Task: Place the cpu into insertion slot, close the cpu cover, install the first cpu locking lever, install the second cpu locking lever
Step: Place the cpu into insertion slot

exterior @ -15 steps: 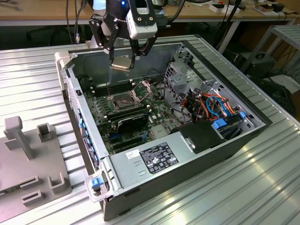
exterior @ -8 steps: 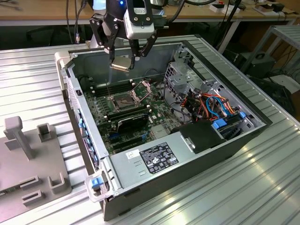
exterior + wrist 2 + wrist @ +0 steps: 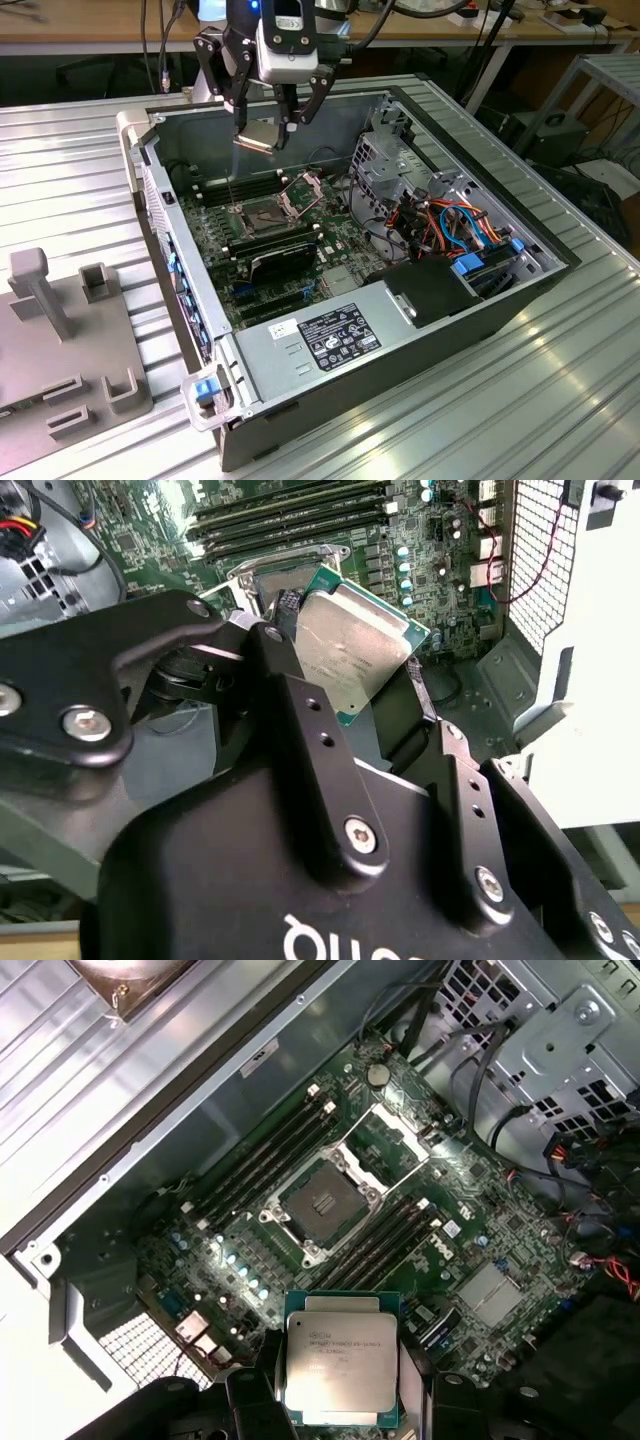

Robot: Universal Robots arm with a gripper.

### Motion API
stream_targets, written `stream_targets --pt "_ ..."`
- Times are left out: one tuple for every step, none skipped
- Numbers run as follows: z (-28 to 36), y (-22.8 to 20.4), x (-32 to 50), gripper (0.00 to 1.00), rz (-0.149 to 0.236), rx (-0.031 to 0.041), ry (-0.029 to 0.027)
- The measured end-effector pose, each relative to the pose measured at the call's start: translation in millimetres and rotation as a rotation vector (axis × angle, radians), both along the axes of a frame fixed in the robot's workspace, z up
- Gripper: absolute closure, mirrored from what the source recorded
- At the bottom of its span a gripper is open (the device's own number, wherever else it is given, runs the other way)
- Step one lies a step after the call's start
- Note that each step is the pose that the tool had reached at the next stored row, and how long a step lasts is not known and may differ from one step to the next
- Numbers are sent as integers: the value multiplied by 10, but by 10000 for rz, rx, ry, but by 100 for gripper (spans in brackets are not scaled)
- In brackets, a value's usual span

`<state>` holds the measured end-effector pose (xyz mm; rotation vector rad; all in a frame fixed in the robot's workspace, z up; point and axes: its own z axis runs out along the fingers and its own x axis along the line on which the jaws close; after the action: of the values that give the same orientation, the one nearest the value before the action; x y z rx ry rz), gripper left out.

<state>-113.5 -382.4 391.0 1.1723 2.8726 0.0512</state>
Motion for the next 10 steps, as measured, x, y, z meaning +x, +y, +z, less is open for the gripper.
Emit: stream_targets --pt "0 0 0 45 -45 0 0" --pt "0 0 0 45 -61 -1 1" --pt "0 0 0 45 -62 0 0" --pt "0 0 0 45 -62 0 0" --pt "0 0 0 45 -62 0 0" --pt "0 0 0 45 -62 0 0" --pt "0 0 0 45 -63 0 0" --pt "0 0 0 45 -62 0 0" --pt "0 0 0 45 -62 0 0" --pt "0 0 0 45 -63 0 0"
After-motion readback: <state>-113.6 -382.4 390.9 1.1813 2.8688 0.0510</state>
